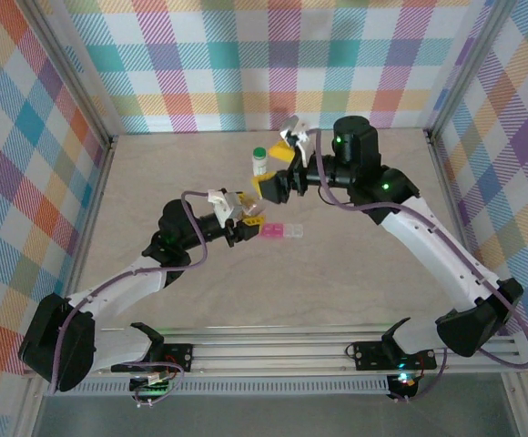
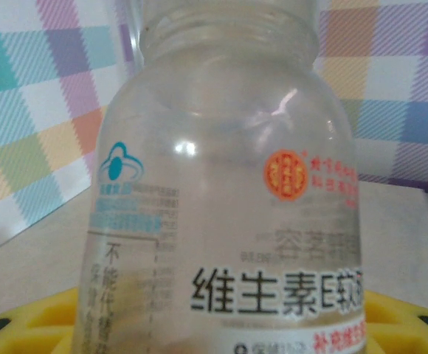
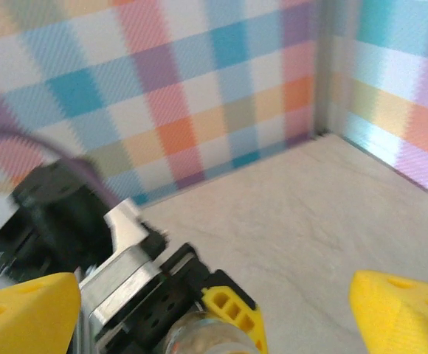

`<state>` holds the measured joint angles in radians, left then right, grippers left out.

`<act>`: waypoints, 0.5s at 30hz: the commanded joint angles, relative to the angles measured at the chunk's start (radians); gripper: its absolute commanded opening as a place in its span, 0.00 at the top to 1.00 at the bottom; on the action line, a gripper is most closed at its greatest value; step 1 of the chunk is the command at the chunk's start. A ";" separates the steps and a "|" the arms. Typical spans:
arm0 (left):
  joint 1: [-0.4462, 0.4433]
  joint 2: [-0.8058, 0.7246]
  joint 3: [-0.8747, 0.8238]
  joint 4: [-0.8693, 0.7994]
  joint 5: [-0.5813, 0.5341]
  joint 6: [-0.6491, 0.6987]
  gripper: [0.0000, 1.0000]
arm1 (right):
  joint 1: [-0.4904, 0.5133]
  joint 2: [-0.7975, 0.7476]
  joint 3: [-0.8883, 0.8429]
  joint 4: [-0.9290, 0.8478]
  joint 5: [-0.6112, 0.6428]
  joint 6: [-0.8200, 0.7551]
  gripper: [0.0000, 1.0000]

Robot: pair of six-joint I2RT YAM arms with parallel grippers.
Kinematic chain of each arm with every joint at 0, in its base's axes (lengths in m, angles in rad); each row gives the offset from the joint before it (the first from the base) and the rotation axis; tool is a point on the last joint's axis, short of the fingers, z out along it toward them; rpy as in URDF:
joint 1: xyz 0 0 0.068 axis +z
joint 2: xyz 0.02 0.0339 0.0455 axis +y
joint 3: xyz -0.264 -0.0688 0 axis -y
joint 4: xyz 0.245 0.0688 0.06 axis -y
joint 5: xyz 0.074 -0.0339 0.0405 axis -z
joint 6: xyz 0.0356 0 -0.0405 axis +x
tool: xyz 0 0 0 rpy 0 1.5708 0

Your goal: Sort the pills into containers

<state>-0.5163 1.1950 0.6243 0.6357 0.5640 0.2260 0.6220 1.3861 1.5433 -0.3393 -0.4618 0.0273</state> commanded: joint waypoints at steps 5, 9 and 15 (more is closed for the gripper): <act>0.002 0.030 -0.008 0.106 -0.176 0.000 1.00 | 0.029 0.044 0.000 -0.028 0.337 0.467 0.09; 0.002 0.037 -0.008 0.114 -0.227 -0.007 1.00 | 0.070 0.067 -0.021 -0.004 0.400 0.489 0.08; 0.001 0.042 -0.012 0.119 -0.253 -0.014 1.00 | 0.120 0.117 -0.010 0.007 0.500 0.473 0.07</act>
<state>-0.5163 1.2350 0.6239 0.6903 0.3374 0.2249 0.7284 1.4765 1.5280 -0.3576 -0.0349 0.4706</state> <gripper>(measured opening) 0.521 0.930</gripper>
